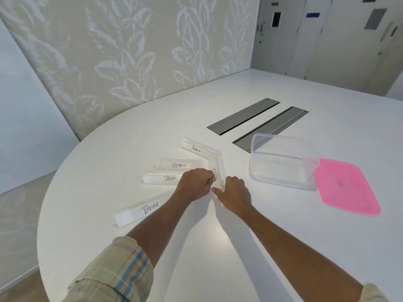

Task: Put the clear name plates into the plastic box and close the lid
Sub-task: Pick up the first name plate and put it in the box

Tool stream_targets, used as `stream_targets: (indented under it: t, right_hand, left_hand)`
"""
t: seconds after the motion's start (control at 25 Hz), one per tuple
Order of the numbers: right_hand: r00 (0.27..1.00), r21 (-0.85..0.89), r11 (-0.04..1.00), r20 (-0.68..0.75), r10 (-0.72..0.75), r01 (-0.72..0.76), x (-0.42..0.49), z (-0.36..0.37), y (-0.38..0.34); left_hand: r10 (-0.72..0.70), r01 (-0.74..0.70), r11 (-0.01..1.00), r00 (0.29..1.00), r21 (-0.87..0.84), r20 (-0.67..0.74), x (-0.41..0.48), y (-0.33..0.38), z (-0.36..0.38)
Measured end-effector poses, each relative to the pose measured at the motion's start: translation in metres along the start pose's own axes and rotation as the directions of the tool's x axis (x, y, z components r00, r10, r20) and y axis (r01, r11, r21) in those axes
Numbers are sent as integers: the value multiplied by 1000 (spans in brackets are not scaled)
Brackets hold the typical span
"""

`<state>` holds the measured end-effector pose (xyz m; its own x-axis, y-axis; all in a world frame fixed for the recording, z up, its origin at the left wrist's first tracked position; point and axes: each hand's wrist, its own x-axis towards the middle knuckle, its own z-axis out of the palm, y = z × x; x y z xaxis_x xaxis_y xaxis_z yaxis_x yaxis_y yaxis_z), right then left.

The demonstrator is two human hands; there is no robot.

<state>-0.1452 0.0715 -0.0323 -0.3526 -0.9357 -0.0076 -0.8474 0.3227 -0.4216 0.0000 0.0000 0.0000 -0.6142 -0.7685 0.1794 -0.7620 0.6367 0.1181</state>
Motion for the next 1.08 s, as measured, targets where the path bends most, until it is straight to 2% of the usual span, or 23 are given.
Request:
stream_targets:
  t: [0.24,0.44,0.72,0.88,1.0,1.08]
  right_hand:
    - [994,21,995,-43,96,-95,1,-1,2]
    - [989,17,989,-30,144,-144,5,-7,9]
    - [991,-10,992,29,127,-127,7,-24,38]
    - [995,46,996,78,70,-74,12,-38,62]
    - [990,176,981,127,53,-75,14,-48,81]
    - [990,186,979,129,55,-78,15,-55,92]
  left_hand:
    - [30,-27,994,999,-107,22,23,-17,13]
    - [78,-73,992,996,-100,47,43,-22,18]
    - [176,-173,983,983,-63,47,62,-20,22]
    - [198,-196,980,975,-28,104,70,-24,25]
    - [193,-187,981,971,-52,144,74,-23,24]
    - [174,-164,984,970,-71,170,76,-19,20]
